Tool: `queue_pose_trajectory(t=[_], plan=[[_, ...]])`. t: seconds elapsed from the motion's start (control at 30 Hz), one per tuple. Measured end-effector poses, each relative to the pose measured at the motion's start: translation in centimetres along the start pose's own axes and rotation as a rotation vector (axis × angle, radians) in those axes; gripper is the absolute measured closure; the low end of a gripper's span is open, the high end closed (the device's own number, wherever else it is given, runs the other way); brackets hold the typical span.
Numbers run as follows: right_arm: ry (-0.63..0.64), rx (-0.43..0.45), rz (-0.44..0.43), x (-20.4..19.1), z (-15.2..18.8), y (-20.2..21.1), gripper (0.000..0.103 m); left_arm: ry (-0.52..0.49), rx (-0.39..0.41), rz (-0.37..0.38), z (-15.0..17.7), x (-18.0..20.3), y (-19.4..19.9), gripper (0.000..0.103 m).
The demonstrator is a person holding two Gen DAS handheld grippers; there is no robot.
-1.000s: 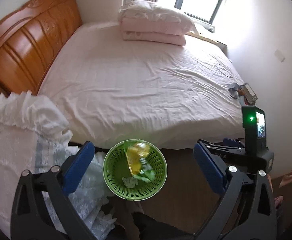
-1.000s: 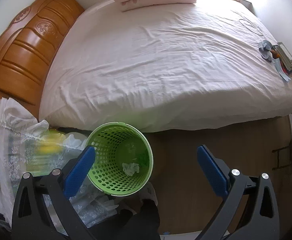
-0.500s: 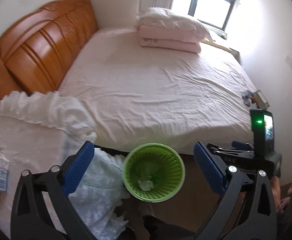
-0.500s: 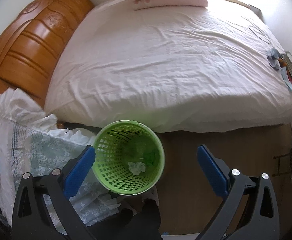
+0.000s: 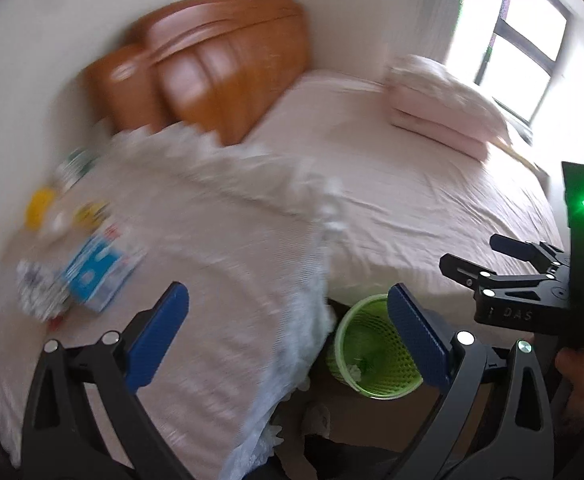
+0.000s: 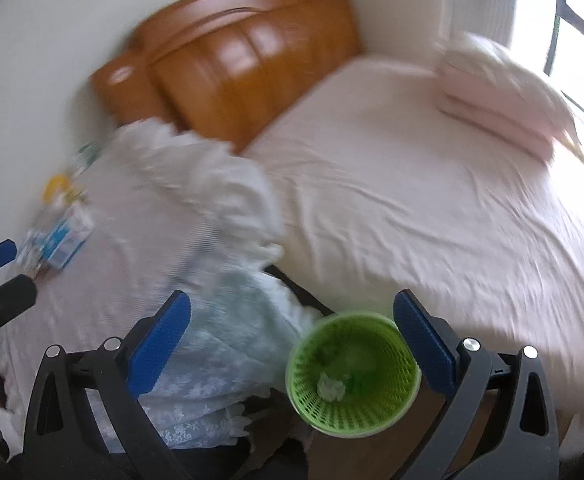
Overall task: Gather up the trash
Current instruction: 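Move both empty tools back over the remaining trash on the bed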
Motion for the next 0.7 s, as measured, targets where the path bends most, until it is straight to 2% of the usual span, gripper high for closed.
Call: queue_pose_trajectory(t=[0.17, 0.23, 0.37, 0.53, 0.7], plan=[[0.161, -0.016, -0.103, -9.1, -0.3, -1.0, 0.002, 0.127, 0.019, -0.089, 3.2, -6.2, 1.9, 0.008], [0.214, -0.028, -0.137, -12.0, 0.2, -1.4, 0.002, 0.167, 0.008, -0.137, 4.9, -8.6, 2.5, 0.008], [0.303, -0.062, -0.192, -17.0, 1.4, -2.3, 0.002, 0.242, -0.02, -0.188, 7.5, -11.9, 3.2, 0.008], [0.379, -0.088, -0.221, -20.6, 2.6, -2.9, 0.002, 0.307, -0.048, -0.217, 9.9, -14.6, 3.5, 0.008], [0.394, -0.106, -0.229, -21.9, 3.4, -3.4, 0.002, 0.316, -0.062, -0.226, 10.7, -15.3, 3.3, 0.008]])
Point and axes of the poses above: each gripper's, at about its wrist camera, not at the fingertips, and y roughly against the way its jaws point, x to its right, z to its underside, the point moved 9 cm from there along -y, roughly the way its jaws point, and after that the axes turned 11 degrees about -y, right-handed, at the moved point
